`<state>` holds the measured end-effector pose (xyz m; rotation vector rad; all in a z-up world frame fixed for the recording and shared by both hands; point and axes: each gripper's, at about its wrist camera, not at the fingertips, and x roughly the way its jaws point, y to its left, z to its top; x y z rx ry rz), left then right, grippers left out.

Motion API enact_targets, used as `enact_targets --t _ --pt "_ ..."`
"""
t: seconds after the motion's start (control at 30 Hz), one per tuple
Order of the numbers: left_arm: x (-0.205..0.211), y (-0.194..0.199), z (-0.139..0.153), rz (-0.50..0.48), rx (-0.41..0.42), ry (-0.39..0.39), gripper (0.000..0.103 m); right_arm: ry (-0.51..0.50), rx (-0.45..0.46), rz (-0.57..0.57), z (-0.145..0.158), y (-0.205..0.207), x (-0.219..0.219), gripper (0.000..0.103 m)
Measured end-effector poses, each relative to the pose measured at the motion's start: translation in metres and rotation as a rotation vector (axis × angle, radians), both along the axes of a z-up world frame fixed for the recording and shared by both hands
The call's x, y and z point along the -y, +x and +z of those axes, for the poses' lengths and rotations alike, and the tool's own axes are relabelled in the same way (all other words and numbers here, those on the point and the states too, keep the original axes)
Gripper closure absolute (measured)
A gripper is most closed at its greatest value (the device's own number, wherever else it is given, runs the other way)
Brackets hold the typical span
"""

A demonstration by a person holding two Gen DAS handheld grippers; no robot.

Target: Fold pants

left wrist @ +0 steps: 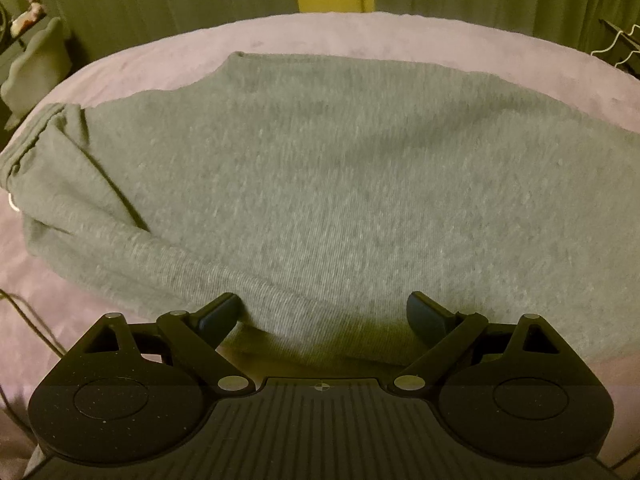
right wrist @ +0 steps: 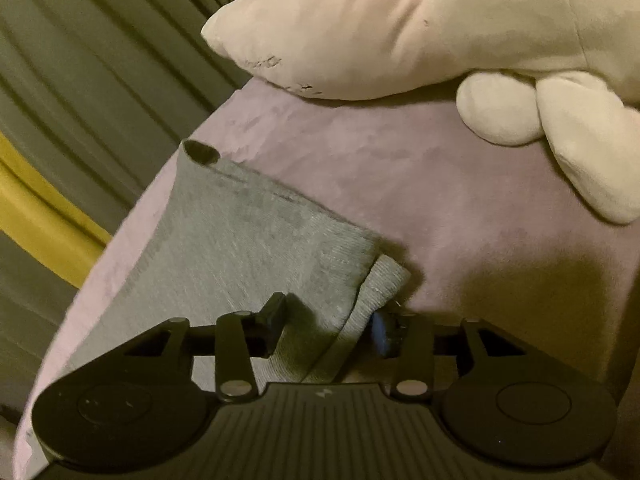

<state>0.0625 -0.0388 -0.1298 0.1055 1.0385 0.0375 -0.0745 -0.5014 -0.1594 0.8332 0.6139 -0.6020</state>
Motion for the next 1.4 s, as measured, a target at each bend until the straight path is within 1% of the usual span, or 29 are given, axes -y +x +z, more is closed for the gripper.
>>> enact_targets --t 0.03,0.07,0.13,0.23,0.4,0.47,0.63,0.7,0.73,0.87,1.0,1.03,1.07,1.1,1.13,1.17,1.33,1.4 --pt "0.000 0.000 0.000 0.000 0.000 -0.001 0.008 0.015 0.015 -0.003 0.000 0.000 0.001 0.050" --pt "0.000 0.000 -0.001 0.000 0.001 0.000 0.008 0.021 0.027 -0.004 0.000 -0.001 0.001 0.048" --pt "0.000 0.001 -0.002 -0.001 0.000 0.006 0.008 0.018 0.037 0.006 0.000 0.000 -0.001 0.039" --pt "0.002 0.001 -0.003 -0.003 0.000 0.014 0.008 -0.026 0.023 0.031 0.000 0.005 -0.007 0.036" --pt "0.001 0.002 -0.006 -0.005 0.001 0.017 0.008 -0.102 -0.038 0.088 0.003 0.014 -0.015 0.036" --pt "0.001 0.002 -0.006 -0.005 0.003 0.014 0.007 -0.108 -0.036 0.087 0.003 0.012 -0.015 0.040" --pt "0.001 0.002 -0.007 -0.004 0.004 0.012 0.007 -0.093 -0.041 0.035 0.002 0.006 -0.009 0.065" --pt "0.002 0.003 -0.006 -0.003 0.007 0.014 0.007 -0.075 -0.042 0.021 0.003 0.004 -0.006 0.069" --pt "0.002 0.003 -0.006 -0.003 0.010 0.014 0.007 -0.072 -0.045 0.018 0.004 0.004 -0.005 0.070" --pt "0.003 0.004 -0.010 -0.016 0.015 0.020 0.007 -0.102 -0.067 0.035 0.005 0.006 -0.008 0.071" --pt "0.001 0.006 -0.011 -0.022 0.020 0.017 0.006 -0.098 -0.071 0.032 0.004 0.007 -0.007 0.070" --pt "0.001 0.006 -0.010 -0.023 0.021 0.013 0.007 -0.096 -0.072 0.030 0.004 0.007 -0.007 0.072" --pt "0.000 0.005 -0.009 -0.023 0.020 0.010 0.007 -0.100 -0.073 0.033 0.006 0.007 -0.008 0.075" --pt "-0.001 0.005 -0.009 -0.023 0.018 0.007 0.009 -0.106 -0.072 0.043 0.008 0.007 -0.009 0.087" --pt "-0.001 0.004 -0.008 -0.022 0.018 0.005 0.010 -0.111 -0.065 0.050 0.010 0.006 -0.010 0.093" --pt "-0.002 0.003 -0.007 -0.020 0.018 0.003 0.011 -0.116 -0.060 0.048 0.013 0.007 -0.012 0.093" --pt "-0.008 0.005 -0.001 -0.013 0.005 -0.012 0.022 -0.179 -0.080 0.065 0.024 0.010 -0.022 0.094" --pt "-0.013 0.005 0.003 -0.008 -0.001 -0.032 0.023 -0.214 -0.095 0.079 0.030 0.012 -0.027 0.094"
